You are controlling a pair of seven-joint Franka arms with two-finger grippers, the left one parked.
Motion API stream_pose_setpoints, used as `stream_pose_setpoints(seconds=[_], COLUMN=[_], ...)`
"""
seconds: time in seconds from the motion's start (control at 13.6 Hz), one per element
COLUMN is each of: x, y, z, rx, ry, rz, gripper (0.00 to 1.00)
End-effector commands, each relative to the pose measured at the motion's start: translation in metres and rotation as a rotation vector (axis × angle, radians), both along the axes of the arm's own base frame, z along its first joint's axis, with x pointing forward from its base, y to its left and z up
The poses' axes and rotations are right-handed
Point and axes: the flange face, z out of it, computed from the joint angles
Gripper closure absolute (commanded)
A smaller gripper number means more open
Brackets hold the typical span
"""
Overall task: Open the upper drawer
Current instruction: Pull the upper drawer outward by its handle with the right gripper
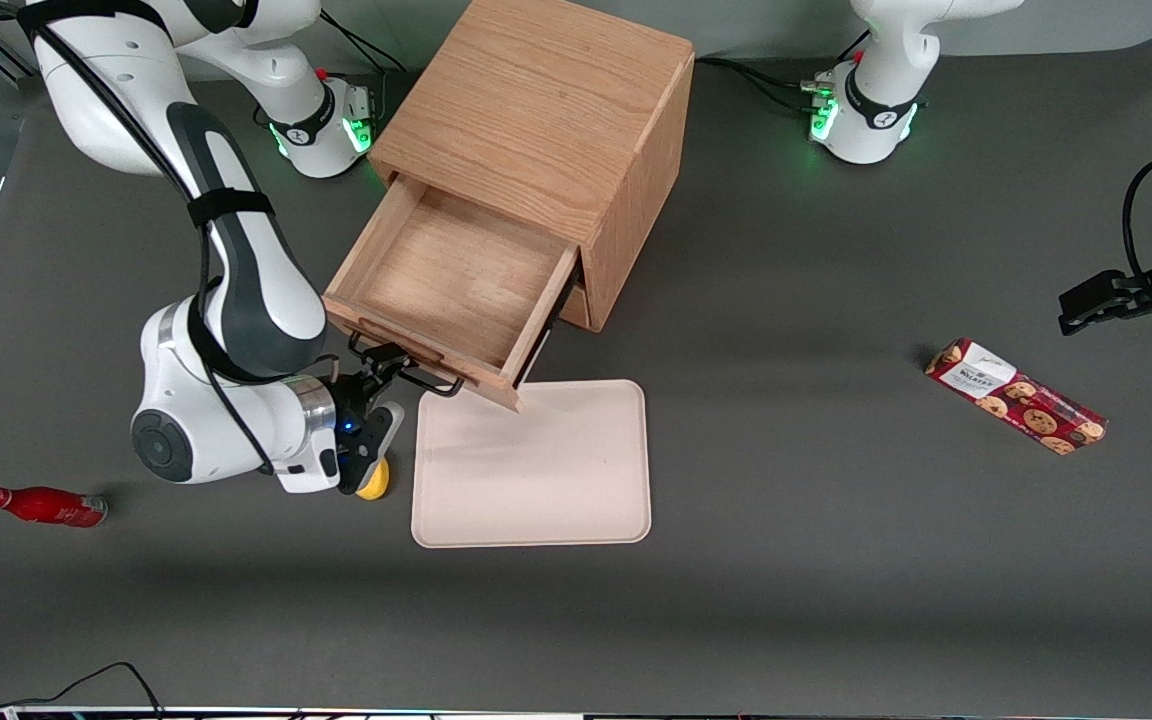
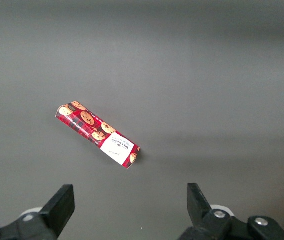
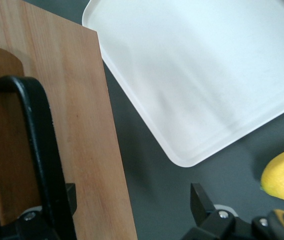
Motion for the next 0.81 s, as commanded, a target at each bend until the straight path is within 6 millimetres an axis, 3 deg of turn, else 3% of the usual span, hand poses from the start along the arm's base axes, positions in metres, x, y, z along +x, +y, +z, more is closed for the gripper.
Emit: stream_pose_setpoints(seconds=[0.0,0.22,0.74], x=[0.018,0.026,0.035], y=[-0.014,-0.023,-0.019], z=[-0.008,-0.010,-0.008], rx=[0.002,0.006,0.016], ry=[-0.017,-0.030,-0.050], rz=[0.020,0.020,0.022], gripper=[0.00,0.00,0.00])
